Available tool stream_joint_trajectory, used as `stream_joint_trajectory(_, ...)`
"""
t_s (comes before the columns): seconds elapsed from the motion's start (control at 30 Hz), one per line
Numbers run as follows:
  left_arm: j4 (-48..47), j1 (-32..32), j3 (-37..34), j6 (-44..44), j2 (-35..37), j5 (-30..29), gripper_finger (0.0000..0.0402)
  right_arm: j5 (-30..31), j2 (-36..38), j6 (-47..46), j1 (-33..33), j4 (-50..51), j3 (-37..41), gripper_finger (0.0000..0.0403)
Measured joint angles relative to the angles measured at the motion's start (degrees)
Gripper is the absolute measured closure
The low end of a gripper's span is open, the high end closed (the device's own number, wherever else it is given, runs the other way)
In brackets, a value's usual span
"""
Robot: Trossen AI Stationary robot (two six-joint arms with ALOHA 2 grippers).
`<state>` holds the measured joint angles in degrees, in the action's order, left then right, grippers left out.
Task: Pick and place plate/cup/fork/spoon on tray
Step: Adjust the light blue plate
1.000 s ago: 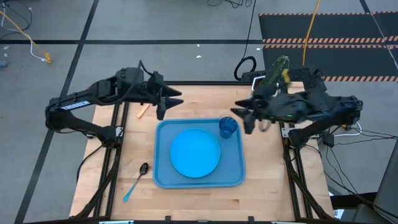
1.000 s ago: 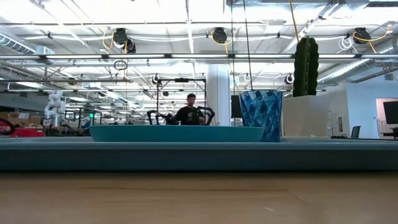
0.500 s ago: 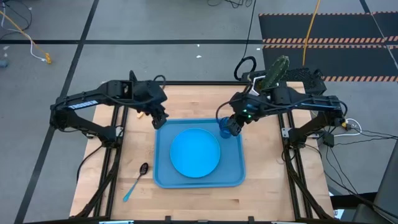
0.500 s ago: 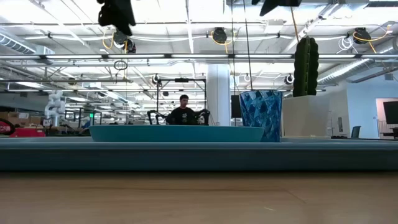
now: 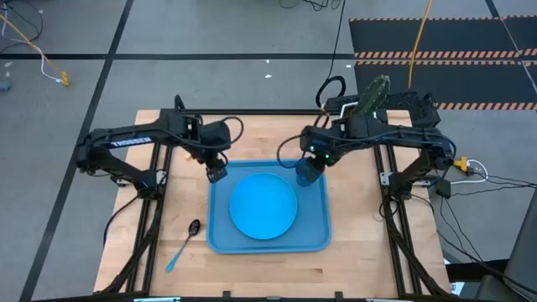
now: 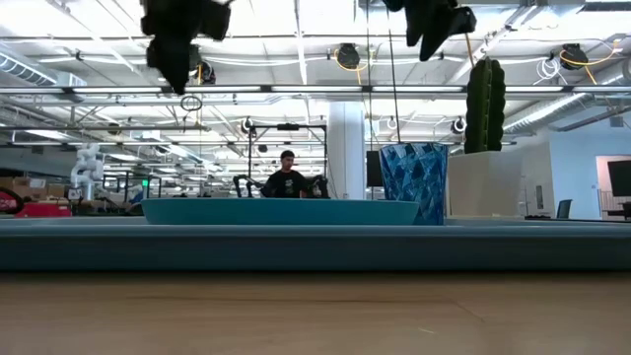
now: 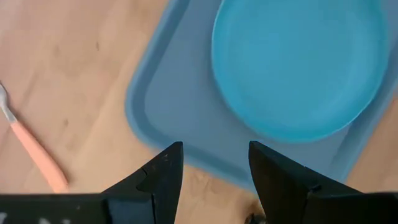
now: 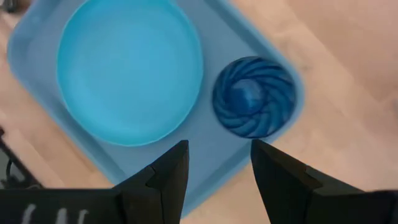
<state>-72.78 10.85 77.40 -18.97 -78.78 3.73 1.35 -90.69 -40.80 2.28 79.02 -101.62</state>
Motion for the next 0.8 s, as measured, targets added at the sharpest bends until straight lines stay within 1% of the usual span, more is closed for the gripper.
stream_joint_trajectory(0.13, -0.5, -0.6, -6.0, -1.4, 0.0, 0.8, 0.0218, 0.0, -0.2, 1.4, -1.0, -0.5, 0.0, 0.0236)
stream_joint_trajectory(0.27, 0.2, -2.5, -8.5, -2.4, 0.0, 2.5, 0.0218, 0.2, 0.3, 2.8, -1.3, -0.4, 0.0, 0.0236)
stream_joint_trajectory(0.47, 6.5, -5.4, -11.7, -2.7, 0.0, 5.9, 0.0218, 0.3, 0.5, 3.2, -1.2, -0.7, 0.0, 0.0236)
stream_joint_trajectory(0.63, 14.3, -6.6, -17.1, -6.3, 0.0, 4.0, 0.0218, 0.2, 0.5, 4.4, -1.3, -1.0, 0.0, 0.0236)
stream_joint_trajectory(0.8, 20.1, -7.7, -22.0, -7.0, 0.0, 3.7, 0.0218, 0.1, 0.5, 4.4, -1.3, -0.9, 0.0, 0.0236)
